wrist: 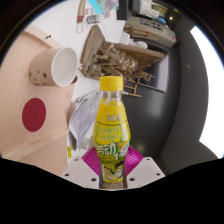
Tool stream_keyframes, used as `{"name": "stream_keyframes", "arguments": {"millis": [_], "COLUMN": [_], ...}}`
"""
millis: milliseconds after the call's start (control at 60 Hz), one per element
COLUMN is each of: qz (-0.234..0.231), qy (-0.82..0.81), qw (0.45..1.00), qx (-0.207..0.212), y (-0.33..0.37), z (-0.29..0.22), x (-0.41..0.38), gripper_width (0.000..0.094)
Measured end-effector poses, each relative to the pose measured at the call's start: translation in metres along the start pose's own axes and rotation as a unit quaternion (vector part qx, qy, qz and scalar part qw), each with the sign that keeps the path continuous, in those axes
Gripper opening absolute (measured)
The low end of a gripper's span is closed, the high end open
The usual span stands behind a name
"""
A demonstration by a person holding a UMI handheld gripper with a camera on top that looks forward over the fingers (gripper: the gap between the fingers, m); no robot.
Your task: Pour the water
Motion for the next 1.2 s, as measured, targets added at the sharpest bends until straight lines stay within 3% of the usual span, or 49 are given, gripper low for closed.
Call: {"name": "stream_keyframes", "arguments": {"millis": [150, 400, 567, 700, 917, 1117, 1200], "qz": [0.03, 0.026, -0.068, -0.138, -0.24, -0.264, -0.244], "qy": [0.133, 0.132, -0.131, -0.391, -0.663, -0.719, -0.734], "qw": [0.99, 0.991, 0.989, 0.91, 0.708, 0.642, 0.632], "qx": [0.019, 0.027, 0.002, 0.012, 0.047, 0.049, 0.058], "y": [-0.009, -0.014, -0.008, 0.003, 0.009, 0.007, 0.006], "z": [-0.032, -0.046, -0.037, -0.042, -0.071, -0.087, -0.089], "x": [-0.005, -0.004, -0.012, -0.014, -0.058, -0.112, -0.114], "gripper_width": [0.0265, 0.0264, 0.0264, 0.0268, 0.0268, 0.0278, 0.0312]}}
Point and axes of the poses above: the point between the fingertips, and its own axes, seen from behind it with the camera up: x to the right, z down, y backward, against the way the camera looks, the point moved 4 cm from there along y, backward, against the way the camera looks, and after that the axes turned 6 degrees about y, right-handed, at the moved point
